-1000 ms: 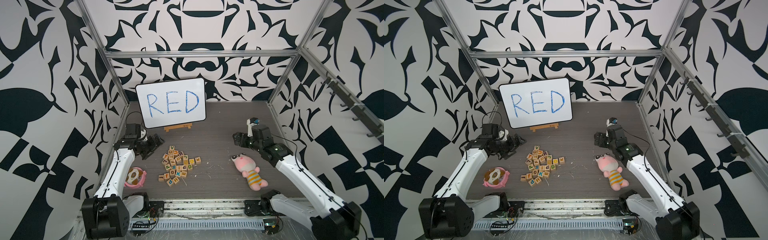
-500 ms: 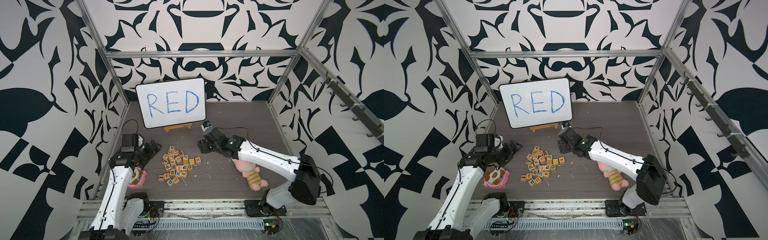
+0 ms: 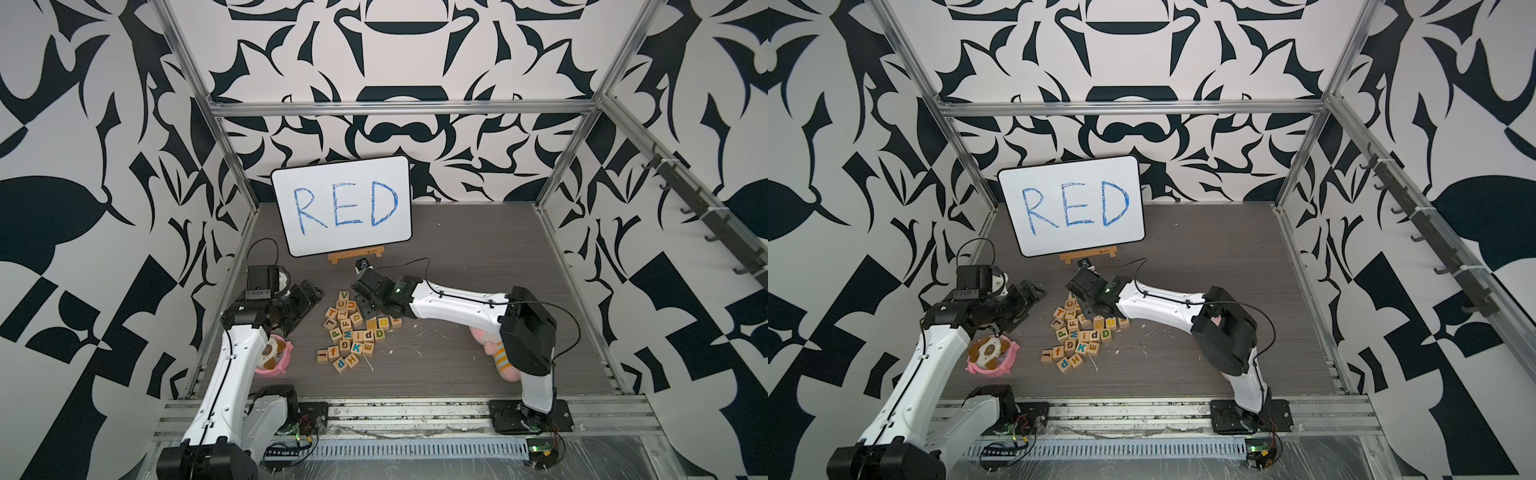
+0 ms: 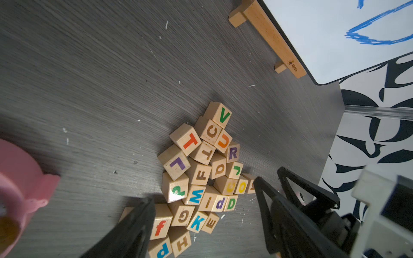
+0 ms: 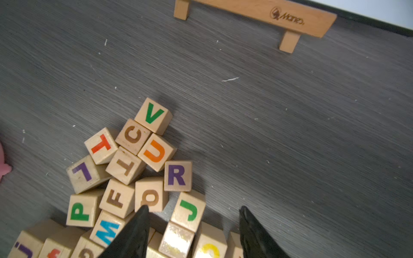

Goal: Assemble the uppercase word "red" with letter blocks
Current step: Pick up the letter block from the center of the board.

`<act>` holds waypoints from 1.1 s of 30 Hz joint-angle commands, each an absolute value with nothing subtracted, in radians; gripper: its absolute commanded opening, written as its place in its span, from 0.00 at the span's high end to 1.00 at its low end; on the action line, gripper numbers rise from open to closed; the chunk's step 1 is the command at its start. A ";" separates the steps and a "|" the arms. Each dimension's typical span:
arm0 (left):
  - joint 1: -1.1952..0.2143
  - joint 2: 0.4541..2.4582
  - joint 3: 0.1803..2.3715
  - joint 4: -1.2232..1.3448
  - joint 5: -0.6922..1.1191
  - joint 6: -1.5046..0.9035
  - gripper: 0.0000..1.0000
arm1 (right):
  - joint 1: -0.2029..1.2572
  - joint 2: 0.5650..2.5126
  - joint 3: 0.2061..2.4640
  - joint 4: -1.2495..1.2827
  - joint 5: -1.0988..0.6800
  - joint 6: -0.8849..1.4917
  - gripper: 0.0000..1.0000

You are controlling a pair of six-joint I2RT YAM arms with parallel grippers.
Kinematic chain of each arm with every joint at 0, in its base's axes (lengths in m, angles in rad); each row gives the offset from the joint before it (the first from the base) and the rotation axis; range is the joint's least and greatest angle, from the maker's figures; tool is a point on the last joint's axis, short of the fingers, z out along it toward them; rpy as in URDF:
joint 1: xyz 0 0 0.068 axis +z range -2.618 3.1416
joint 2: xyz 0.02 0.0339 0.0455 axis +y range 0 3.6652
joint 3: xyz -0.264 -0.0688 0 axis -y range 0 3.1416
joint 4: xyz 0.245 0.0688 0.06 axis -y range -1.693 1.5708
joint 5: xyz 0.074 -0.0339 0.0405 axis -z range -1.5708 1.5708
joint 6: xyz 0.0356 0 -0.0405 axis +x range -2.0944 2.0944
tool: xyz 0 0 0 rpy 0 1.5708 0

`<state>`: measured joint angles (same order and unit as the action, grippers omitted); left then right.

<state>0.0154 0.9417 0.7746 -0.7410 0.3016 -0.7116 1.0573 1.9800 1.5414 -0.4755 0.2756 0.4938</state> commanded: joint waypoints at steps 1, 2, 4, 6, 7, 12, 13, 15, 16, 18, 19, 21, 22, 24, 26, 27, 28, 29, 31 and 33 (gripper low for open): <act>0.012 0.936 0.794 -0.767 0.279 -0.710 0.21 | 1.063 2.001 1.614 -0.498 0.277 0.496 0.40; 0.012 0.936 0.793 -0.767 0.276 -0.712 0.22 | 1.063 2.014 1.624 -0.495 0.271 0.497 0.41; 0.012 0.938 0.792 -0.765 0.272 -0.713 0.24 | 1.063 2.033 1.637 -0.483 0.258 0.497 0.43; 0.012 0.942 0.795 -0.771 0.268 -0.715 0.26 | 1.062 2.050 1.649 -0.479 0.252 0.496 0.43; 0.012 0.943 0.796 -0.773 0.267 -0.715 0.26 | 1.063 2.055 1.652 -0.481 0.252 0.496 0.43; 0.012 0.942 0.795 -0.773 0.262 -0.716 0.27 | 1.063 2.071 1.649 -0.484 0.242 0.505 0.46; 0.012 0.942 0.795 -0.773 0.263 -0.717 0.27 | 1.064 2.075 1.650 -0.486 0.245 0.503 0.47; 0.011 0.942 0.795 -0.770 0.271 -0.712 0.28 | 1.064 2.087 1.663 -0.506 0.256 0.501 0.49; 0.010 0.941 0.795 -0.770 0.274 -0.710 0.28 | 1.065 2.091 1.666 -0.508 0.256 0.499 0.50; 0.010 0.942 0.795 -0.769 0.274 -0.709 0.28 | 1.065 2.097 1.667 -0.508 0.254 0.499 0.50; 0.010 0.942 0.793 -0.767 0.272 -0.709 0.28 | 1.065 2.097 1.667 -0.504 0.251 0.499 0.51; 0.010 0.946 0.793 -0.768 0.276 -0.709 0.28 | 1.065 2.104 1.667 -0.496 0.243 0.502 0.51; 0.009 0.948 0.793 -0.767 0.277 -0.709 0.28 | 1.065 2.109 1.671 -0.494 0.238 0.502 0.51; 0.006 0.951 0.795 -0.770 0.278 -0.707 0.28 | 1.065 2.126 1.688 -0.499 0.233 0.502 0.51; 0.002 0.953 0.795 -0.770 0.276 -0.707 0.28 | 1.064 2.138 1.699 -0.505 0.236 0.502 0.51; 0.000 0.953 0.795 -0.770 0.274 -0.707 0.28 | 1.064 2.138 1.700 -0.502 0.238 0.504 0.52; 0.000 0.953 0.795 -0.770 0.272 -0.707 0.28 | 1.065 2.140 1.700 -0.496 0.236 0.508 0.52; -0.002 0.953 0.795 -0.770 0.268 -0.707 0.28 | 1.065 2.140 1.699 -0.489 0.233 0.511 0.52; -0.003 0.954 0.795 -0.772 0.268 -0.707 0.28 | 1.065 2.147 1.702 -0.488 0.235 0.512 0.52; -0.003 0.956 0.795 -0.772 0.268 -0.707 0.28 | 1.064 2.153 1.711 -0.497 0.246 0.511 0.54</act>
<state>-0.0002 0.9516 0.7746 -0.7452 0.2726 -0.7143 1.0584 2.1662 1.6680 -0.4969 0.2325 0.4995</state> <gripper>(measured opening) 0.721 0.464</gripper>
